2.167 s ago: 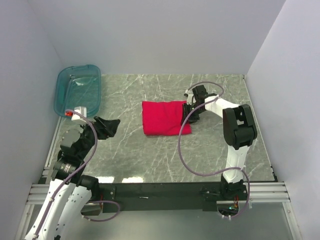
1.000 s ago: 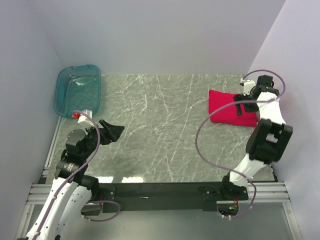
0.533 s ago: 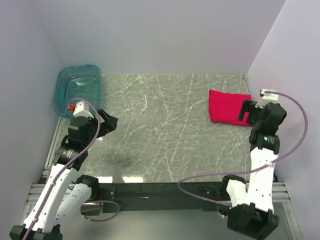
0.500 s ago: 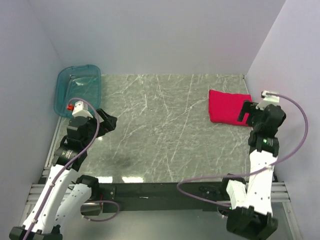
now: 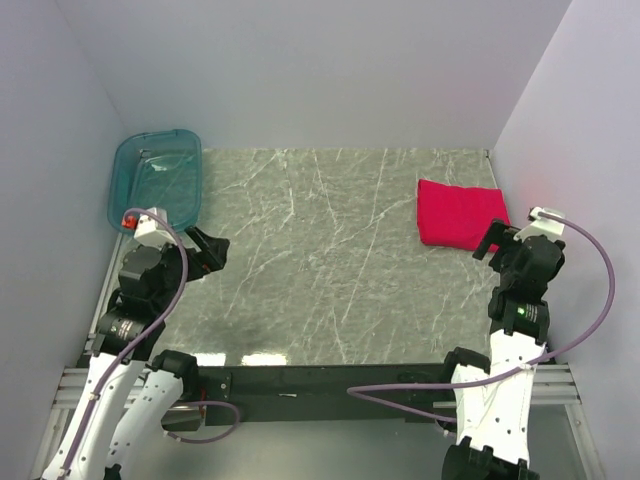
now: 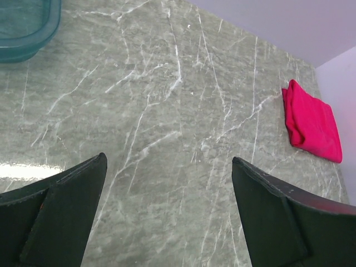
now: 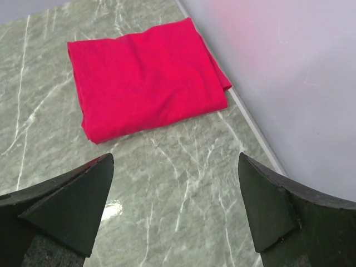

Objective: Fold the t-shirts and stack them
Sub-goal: Neatly place the folded tshirt to the corner

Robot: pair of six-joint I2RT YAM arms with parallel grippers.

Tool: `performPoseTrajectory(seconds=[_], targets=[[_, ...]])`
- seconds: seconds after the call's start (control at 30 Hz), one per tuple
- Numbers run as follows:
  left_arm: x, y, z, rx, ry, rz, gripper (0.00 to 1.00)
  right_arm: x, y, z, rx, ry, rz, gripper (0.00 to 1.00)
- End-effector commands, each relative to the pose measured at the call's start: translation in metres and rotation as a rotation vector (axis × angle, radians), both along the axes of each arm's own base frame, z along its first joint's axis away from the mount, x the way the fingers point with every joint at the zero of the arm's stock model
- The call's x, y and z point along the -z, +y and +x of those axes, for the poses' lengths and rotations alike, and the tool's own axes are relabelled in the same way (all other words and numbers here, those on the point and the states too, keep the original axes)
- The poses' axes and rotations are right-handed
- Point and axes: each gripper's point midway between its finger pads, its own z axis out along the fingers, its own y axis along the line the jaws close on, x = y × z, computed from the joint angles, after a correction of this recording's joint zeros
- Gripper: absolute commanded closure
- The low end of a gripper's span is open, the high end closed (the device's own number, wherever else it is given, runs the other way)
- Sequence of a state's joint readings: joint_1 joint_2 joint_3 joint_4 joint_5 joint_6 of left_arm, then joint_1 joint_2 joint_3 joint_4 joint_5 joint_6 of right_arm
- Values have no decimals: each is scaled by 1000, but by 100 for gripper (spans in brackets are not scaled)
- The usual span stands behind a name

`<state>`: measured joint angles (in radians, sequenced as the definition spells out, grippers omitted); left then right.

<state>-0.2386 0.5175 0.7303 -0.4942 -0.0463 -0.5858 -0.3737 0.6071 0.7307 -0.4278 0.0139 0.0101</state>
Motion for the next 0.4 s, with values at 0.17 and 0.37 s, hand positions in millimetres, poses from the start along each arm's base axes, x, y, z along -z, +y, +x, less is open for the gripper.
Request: performPoseTrajectory(seconds=[0.17, 0.37], targets=[[-3, 1, -3, 10, -14, 23, 1, -2, 0, 2, -7, -11, -3, 2], [0, 2, -1, 7, -11, 23, 0, 1, 2, 4, -39, 10, -24, 1]])
